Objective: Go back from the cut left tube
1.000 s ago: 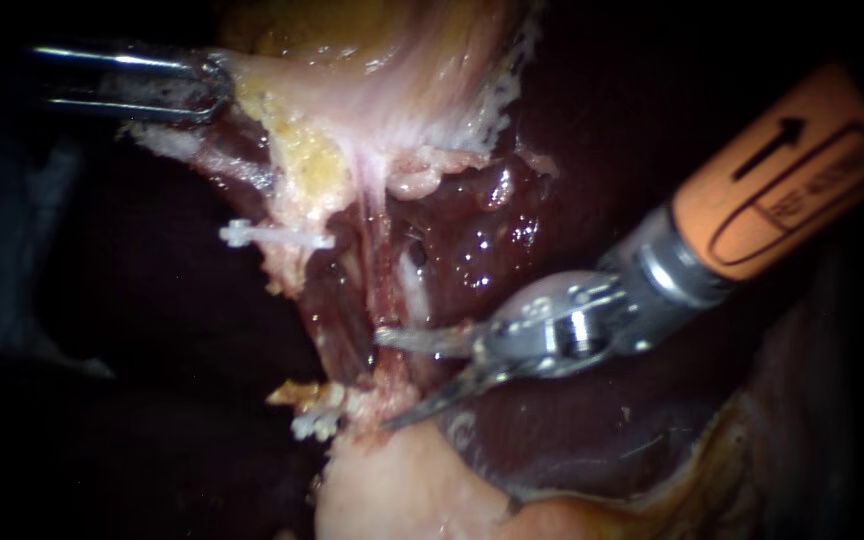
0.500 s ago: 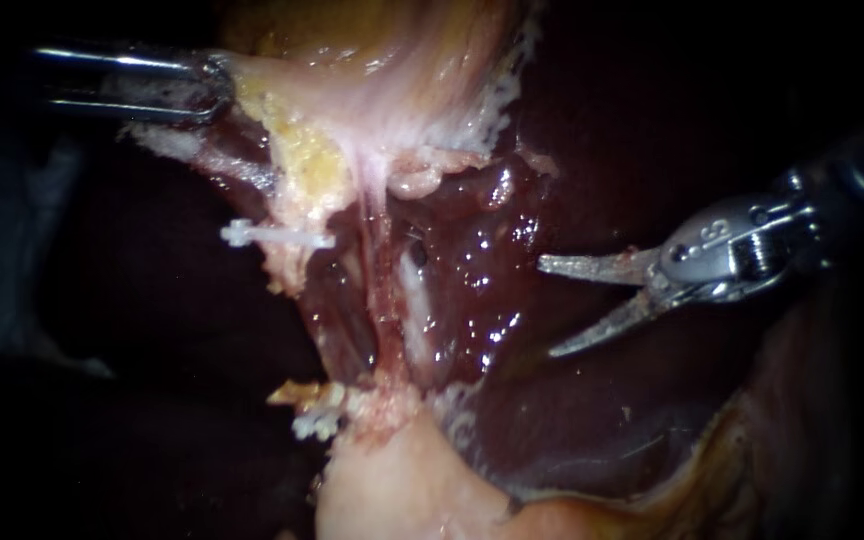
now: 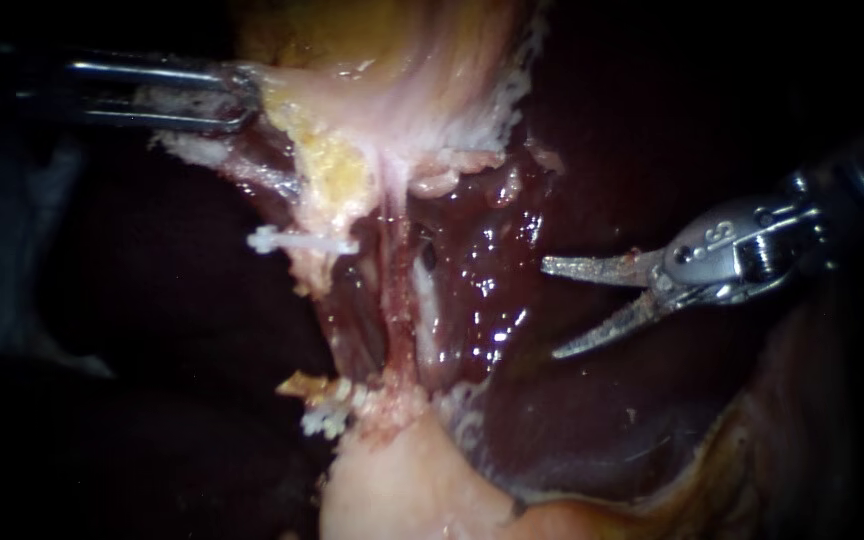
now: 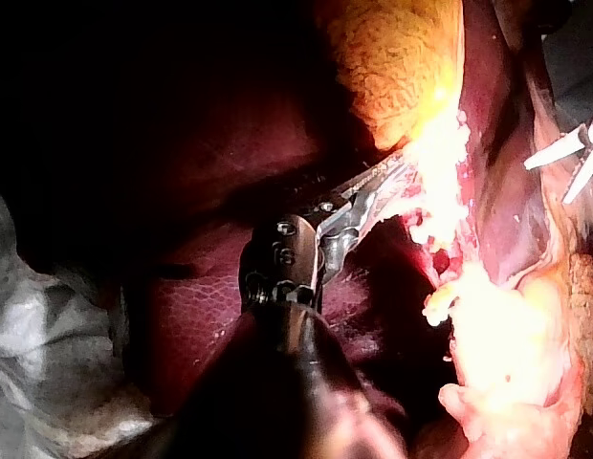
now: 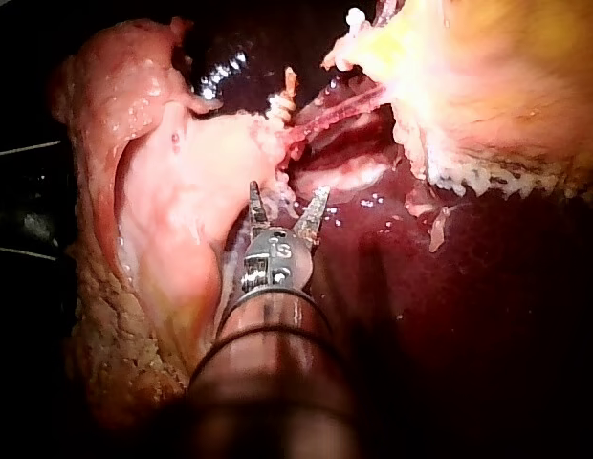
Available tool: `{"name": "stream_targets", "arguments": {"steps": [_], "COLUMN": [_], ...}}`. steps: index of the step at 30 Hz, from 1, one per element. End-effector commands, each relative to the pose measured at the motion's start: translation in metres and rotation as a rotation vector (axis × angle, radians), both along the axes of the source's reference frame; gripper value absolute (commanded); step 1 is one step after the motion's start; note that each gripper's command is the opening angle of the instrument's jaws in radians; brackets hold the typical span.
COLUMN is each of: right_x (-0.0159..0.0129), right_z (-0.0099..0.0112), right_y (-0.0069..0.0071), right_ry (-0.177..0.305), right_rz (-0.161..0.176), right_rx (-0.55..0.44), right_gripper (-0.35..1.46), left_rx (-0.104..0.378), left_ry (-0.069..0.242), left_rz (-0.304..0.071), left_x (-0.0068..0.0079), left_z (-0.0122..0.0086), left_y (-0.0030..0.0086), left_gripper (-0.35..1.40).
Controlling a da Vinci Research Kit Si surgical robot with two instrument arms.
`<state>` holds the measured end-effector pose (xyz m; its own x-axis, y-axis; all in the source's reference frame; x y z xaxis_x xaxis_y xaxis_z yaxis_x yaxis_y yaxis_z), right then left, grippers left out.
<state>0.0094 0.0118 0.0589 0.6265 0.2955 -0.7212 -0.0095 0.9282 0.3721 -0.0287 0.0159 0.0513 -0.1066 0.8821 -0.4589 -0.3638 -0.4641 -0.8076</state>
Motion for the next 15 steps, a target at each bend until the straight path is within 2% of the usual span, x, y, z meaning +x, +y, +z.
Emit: {"name": "stream_targets", "arguments": {"steps": [1,7,15], "right_x": [0.0,-0.0001,-0.0001], "right_z": [0.0,0.0,0.0], "right_y": [0.0,0.0,0.0], "right_ry": [0.0,0.0,0.0], "right_rz": [-0.001,-0.001,-0.001], "right_rx": [0.0,0.0,0.0], "right_gripper": [1.45,1.45,1.45], "left_rx": [-0.001,-0.001,-0.001], "left_ry": [0.004,0.004,0.004], "left_rz": [0.002,0.007,0.007], "left_x": [-0.0002,-0.0009,-0.0009], "left_z": [0.0002,0.0008,0.0008], "left_y": [-0.0001,-0.0003,-0.0003], "left_gripper": [-0.35,-0.35,-0.35]}}
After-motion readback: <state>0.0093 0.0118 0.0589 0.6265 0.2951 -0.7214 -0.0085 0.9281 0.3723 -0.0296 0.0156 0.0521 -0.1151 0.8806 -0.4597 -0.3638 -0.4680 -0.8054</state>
